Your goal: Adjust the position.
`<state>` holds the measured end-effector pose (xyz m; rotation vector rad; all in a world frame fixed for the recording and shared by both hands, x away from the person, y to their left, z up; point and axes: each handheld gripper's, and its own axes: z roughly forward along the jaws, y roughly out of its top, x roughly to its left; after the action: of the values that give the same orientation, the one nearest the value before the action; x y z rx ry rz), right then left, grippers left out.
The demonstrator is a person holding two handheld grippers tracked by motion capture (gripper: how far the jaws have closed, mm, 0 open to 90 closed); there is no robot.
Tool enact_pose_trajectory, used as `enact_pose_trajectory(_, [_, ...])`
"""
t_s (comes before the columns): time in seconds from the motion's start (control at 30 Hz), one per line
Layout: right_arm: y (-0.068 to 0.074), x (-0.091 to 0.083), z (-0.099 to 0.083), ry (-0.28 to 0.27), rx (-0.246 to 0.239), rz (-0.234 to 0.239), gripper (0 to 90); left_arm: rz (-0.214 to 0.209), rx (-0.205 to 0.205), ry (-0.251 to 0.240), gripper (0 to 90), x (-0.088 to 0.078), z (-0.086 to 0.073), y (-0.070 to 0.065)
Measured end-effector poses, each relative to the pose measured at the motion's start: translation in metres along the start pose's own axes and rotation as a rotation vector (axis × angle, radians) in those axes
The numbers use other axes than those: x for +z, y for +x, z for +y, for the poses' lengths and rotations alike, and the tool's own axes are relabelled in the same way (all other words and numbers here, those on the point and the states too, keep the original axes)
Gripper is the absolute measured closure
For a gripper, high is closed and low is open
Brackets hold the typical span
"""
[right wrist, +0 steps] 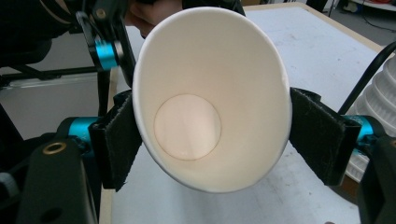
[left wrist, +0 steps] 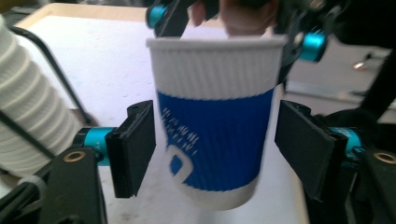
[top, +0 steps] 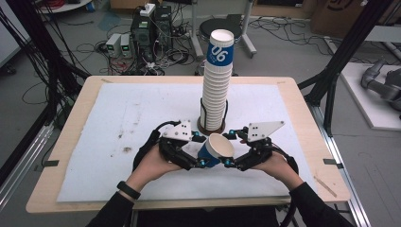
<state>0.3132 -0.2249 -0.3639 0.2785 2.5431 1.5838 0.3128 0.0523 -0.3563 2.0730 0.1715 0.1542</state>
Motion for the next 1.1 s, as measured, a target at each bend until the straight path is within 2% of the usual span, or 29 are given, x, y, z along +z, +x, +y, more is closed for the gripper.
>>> enact_pose_trajectory(0.1, [0.001, -0.004, 0.002, -0.023, 0.002, 0.001, 22.9, -0.005, 0.003, 0.005, 24.6, 0.002, -0.001, 0.000])
enact_pose_trajectory(0.27, [0.000, -0.008, 0.003, -0.057, 0.019, 0.008, 23.0, -0.029, -0.031, 0.016, 21.7, 0.010, -0.005, 0.001])
enact_pose_trajectory(0.53, [0.000, -0.008, 0.003, -0.062, 0.020, 0.018, 23.1, -0.061, -0.056, 0.055, 21.2, 0.022, -0.011, 0.001])
enact_pose_trajectory(0.63, [0.001, -0.008, 0.003, -0.061, 0.018, 0.018, 23.0, -0.091, -0.055, 0.044, 28.9, 0.023, -0.013, 0.002])
enact_pose_trajectory(0.73, [0.001, -0.008, 0.004, -0.069, 0.013, 0.018, 20.0, -0.095, -0.043, 0.019, 29.6, 0.022, -0.014, 0.002])
enact_pose_trajectory(0.9, [0.000, -0.012, 0.004, -0.119, 0.051, 0.032, 16.4, -0.092, -0.047, -0.038, 29.7, 0.017, -0.013, 0.004])
enact_pose_trajectory(1.1, [-0.003, -0.020, 0.005, -0.210, 0.103, 0.045, 14.1, -0.076, -0.095, -0.162, 29.8, 0.008, -0.016, 0.008])
